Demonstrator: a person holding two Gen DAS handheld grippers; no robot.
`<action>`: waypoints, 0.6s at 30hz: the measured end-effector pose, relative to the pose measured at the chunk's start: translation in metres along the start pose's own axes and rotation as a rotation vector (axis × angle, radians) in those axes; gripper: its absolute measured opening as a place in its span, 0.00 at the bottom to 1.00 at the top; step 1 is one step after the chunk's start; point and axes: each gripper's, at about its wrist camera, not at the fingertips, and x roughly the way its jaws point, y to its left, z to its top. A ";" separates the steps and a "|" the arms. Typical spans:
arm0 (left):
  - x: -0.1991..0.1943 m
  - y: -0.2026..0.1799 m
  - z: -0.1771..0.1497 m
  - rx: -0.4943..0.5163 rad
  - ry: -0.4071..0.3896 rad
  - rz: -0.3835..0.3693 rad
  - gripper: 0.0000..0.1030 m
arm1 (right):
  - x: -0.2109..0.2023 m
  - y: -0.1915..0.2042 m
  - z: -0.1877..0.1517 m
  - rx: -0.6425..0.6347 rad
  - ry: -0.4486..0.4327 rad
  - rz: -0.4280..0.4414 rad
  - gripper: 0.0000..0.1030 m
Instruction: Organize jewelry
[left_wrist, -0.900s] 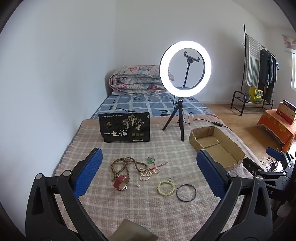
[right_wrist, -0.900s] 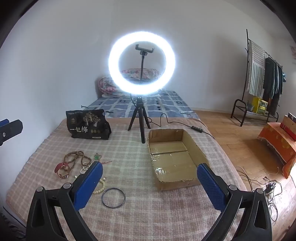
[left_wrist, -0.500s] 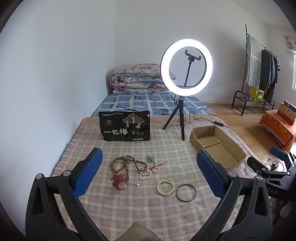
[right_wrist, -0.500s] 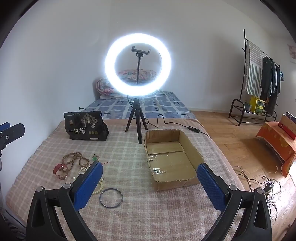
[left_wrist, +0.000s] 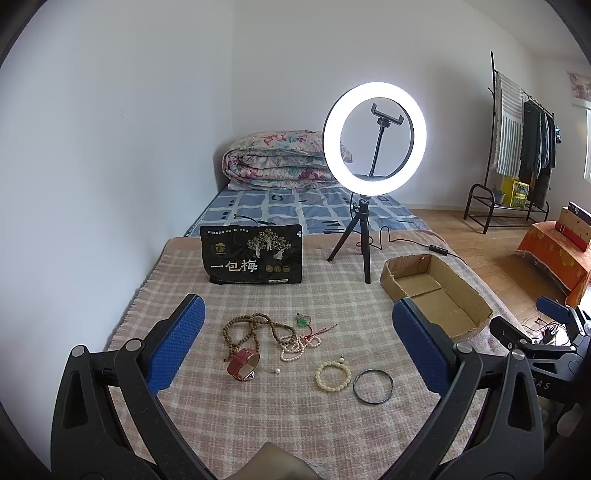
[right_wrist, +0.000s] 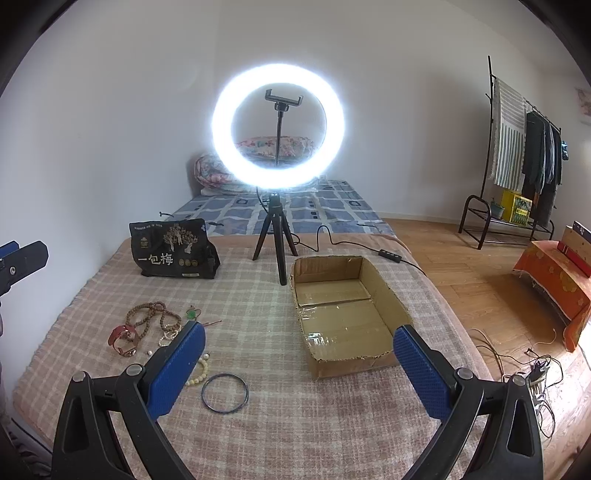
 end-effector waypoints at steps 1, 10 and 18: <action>0.000 0.000 0.000 0.001 0.000 0.001 1.00 | 0.001 0.000 0.000 0.002 0.001 0.001 1.00; -0.001 0.000 0.000 -0.001 -0.001 0.002 1.00 | 0.002 0.003 -0.001 -0.004 0.007 0.000 1.00; -0.001 0.000 -0.001 0.000 -0.002 0.003 1.00 | 0.001 0.005 -0.004 -0.017 0.000 -0.003 1.00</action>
